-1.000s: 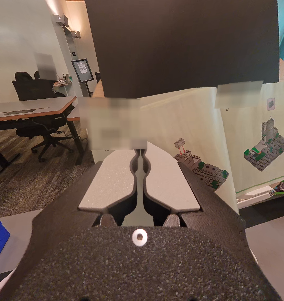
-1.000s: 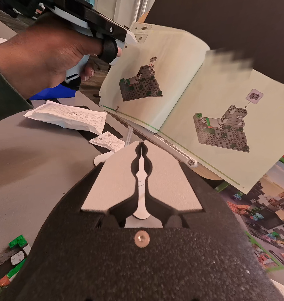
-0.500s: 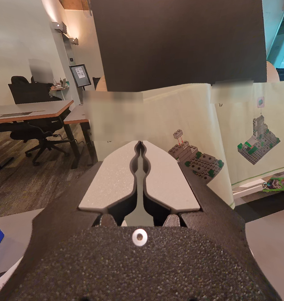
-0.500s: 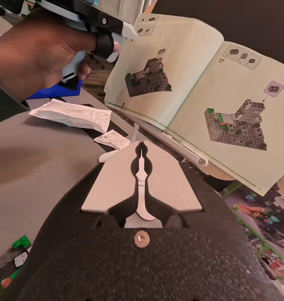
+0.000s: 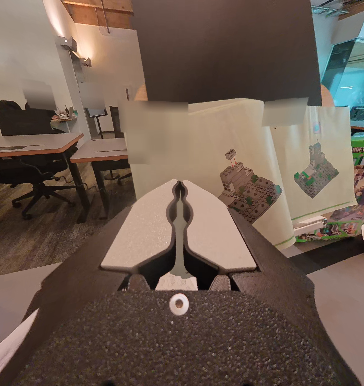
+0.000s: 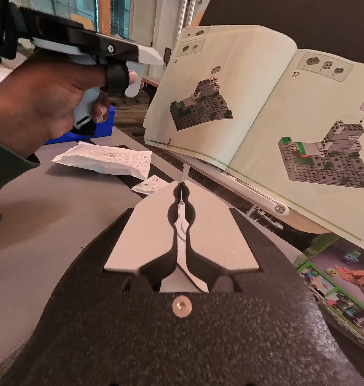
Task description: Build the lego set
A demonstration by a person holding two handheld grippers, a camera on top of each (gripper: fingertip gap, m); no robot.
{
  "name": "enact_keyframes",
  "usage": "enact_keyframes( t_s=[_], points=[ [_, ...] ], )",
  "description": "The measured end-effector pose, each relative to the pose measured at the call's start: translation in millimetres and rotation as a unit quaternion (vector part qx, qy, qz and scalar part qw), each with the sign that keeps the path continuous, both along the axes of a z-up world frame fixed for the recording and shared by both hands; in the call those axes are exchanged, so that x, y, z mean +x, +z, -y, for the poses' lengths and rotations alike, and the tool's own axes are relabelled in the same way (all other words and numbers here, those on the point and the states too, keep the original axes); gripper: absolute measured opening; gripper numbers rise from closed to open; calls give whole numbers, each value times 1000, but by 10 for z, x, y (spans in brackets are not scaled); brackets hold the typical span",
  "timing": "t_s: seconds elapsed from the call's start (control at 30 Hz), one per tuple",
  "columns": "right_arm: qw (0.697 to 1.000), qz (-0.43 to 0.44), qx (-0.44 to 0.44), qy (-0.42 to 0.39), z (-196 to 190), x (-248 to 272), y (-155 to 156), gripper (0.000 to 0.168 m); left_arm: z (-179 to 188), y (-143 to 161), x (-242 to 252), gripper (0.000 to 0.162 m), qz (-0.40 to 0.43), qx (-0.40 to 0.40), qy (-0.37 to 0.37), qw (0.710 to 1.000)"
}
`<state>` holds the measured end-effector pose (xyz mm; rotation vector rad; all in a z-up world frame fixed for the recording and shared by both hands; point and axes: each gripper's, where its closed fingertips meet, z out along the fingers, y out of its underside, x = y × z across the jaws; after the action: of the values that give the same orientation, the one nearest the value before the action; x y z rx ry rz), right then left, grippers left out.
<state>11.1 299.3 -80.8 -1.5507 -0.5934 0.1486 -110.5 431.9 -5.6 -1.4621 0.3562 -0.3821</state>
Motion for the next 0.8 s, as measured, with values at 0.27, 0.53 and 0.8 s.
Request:
enact_keyframes(
  t_s=[0.27, 0.53, 0.8],
  points=[
    [1000, -13, 14, 9, 66, -70, 82, 0, 125, -53, 53, 0, 7, 0, -29, 1000],
    [1000, -16, 7, 13, 58, -96, 45, 0, 381, -65, 199, 0, -25, 9, -54, 998],
    [1000, -22, 0, 19, 62, -108, 33, 0, 707, -115, 347, 0, -53, 16, -73, 996]
  ],
)
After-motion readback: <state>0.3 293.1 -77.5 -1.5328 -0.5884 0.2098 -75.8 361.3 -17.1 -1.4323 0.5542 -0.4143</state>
